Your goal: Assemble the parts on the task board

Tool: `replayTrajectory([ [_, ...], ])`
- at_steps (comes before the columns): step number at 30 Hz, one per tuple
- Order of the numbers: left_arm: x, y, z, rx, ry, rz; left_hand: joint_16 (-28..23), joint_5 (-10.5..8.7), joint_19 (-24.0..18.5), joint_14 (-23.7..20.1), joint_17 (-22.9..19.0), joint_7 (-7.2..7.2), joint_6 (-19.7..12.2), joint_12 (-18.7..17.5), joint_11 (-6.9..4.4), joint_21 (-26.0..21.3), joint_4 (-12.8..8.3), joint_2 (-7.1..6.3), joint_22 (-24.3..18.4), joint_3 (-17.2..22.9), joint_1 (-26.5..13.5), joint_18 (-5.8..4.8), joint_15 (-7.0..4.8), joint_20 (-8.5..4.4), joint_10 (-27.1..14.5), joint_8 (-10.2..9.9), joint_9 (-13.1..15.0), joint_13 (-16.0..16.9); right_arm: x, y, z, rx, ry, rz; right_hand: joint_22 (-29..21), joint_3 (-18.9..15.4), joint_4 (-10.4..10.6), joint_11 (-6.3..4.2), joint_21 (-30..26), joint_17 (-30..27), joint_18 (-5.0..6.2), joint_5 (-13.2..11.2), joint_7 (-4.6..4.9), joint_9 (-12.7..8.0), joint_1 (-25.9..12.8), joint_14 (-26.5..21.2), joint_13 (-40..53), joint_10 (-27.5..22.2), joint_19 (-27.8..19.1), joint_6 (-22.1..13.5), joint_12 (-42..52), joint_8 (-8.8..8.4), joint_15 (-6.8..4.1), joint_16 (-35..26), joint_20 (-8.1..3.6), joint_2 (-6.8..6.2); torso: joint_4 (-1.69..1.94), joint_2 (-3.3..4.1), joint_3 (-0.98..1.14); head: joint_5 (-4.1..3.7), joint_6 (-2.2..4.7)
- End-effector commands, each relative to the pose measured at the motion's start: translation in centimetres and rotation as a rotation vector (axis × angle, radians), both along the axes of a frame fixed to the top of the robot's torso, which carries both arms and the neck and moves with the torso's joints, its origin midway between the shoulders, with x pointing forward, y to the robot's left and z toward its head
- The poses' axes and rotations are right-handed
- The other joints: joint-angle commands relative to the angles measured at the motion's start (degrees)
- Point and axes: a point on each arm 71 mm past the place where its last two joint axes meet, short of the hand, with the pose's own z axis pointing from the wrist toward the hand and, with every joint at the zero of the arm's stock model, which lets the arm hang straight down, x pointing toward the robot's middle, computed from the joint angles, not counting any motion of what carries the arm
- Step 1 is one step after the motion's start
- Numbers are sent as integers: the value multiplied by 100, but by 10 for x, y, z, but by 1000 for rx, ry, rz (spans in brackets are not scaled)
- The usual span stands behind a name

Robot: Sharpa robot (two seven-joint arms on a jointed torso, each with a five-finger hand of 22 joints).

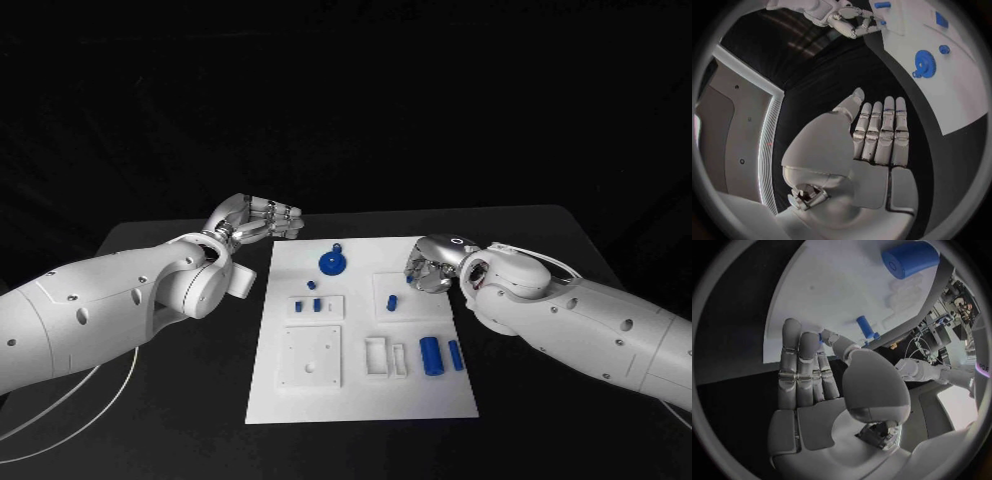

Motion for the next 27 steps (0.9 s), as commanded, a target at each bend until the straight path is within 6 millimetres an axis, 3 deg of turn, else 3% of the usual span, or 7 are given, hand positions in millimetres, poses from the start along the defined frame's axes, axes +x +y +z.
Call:
replayTrajectory([
  [1,0,-1,2,-7,-15,-1,-15,0,47,-33,7,10,-28,-16,14,26,2,8,-18,-41,54,71,6,7,-44,9,1,2,-3,3,-8,-24,27,14,-6,41,-10,7,37,-5,21,-36,13,-7,-5,13,2,21,220,10,-28,10,-39,29,-35,17,5,4,-4,-8,-5],
  [27,0,-1,2,-9,-20,12,-14,4,57,-36,8,16,-35,-15,16,33,0,2,-64,-64,61,76,8,10,-51,9,1,2,-5,10,-11,-38,26,40,83,69,-46,-52,107,9,-7,-64,-41,-2,9,4,6,192,200,229,-26,16,-87,54,-82,62,2,0,-1,-17,-18],
])
